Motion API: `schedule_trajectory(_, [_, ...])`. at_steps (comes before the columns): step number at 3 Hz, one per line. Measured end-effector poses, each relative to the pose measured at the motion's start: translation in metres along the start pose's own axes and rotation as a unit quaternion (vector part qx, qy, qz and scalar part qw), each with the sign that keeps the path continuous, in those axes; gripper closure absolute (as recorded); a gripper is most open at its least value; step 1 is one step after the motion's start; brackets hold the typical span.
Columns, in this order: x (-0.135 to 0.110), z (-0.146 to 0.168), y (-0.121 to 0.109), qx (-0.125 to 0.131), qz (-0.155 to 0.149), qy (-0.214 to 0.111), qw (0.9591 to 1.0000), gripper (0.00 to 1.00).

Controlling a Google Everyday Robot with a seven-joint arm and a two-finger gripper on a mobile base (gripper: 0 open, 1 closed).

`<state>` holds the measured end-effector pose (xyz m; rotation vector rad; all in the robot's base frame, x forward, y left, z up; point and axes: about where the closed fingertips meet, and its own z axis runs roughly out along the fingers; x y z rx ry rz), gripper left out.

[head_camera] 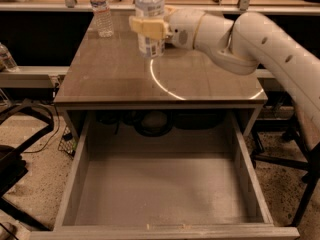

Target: Pick blue plastic bottle

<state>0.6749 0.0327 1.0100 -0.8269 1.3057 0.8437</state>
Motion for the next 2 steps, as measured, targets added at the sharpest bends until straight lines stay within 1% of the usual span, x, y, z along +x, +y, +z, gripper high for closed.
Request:
schedule_trajectory(1, [-0.0908,0.001,-0.0156,0.011,-0.03,-0.017,0.9993,1.0])
schedule_trajectory(2, [-0.0908,0.001,-0.0156,0.011,-0.03,-0.017,0.9993,1.0])
